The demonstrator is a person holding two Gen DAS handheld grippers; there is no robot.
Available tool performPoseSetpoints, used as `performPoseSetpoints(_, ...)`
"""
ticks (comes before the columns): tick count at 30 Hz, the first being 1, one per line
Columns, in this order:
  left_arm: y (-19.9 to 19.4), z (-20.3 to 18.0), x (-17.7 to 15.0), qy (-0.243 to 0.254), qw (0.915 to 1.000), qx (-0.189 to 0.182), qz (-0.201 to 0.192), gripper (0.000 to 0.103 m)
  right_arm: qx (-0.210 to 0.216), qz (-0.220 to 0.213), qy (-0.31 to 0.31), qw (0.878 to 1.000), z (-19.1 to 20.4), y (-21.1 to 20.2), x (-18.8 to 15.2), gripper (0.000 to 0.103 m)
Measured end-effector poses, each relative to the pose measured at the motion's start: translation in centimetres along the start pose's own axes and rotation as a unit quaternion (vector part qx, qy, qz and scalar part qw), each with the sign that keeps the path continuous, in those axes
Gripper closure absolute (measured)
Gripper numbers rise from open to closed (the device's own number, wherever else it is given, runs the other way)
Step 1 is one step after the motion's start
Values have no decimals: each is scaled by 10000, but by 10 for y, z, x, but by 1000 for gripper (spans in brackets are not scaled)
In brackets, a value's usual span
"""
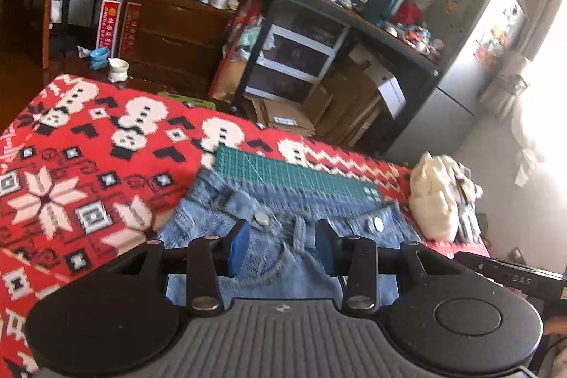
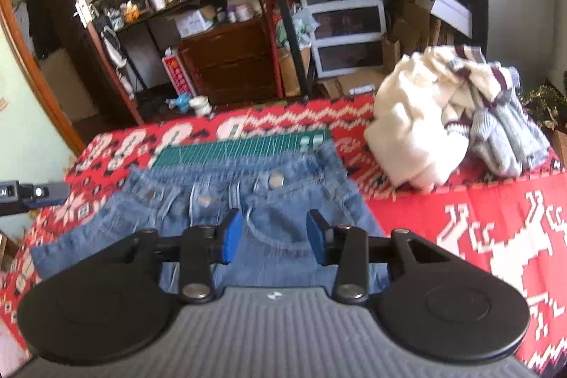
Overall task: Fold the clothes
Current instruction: 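Open both tools and release the shorts flat on the mat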
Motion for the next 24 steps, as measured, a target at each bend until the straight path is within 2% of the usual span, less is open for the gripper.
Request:
performPoseSetpoints(8, -24, 1, -34, -66, 9996, -11, 257, 63, 22, 217, -219, 9995, 7, -33, -42, 59)
performPoseSetpoints(12, -36, -4, -51, -62, 9993, -56, 370, 63, -123, 255, -272, 9992, -3, -56, -63, 59)
performPoseSetpoints(15, -44, -12, -63, -14, 9991, -132, 405, 63, -313, 280, -131, 9990, -18, -73, -76, 59)
performPoseSetpoints(19, -51, -32, -79, 54, 9976, -424, 538, 63, -626, 244, 152, 9976, -47, -99, -88, 59)
performPoseSetpoints(24, -57, -69, -95, 398, 9934, -783, 733, 63, -1249, 390, 330, 9908, -95, -119, -104, 59)
Point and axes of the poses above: each gripper's, at about its wrist camera, not at the fingertips, and y roughly the way its jaws point, z to its left, x to its top, the point moved 8 cm from there along y, roughly the way its jaws point, and after that the axes turned 5 degrees about -z, right-handed, at the moved point
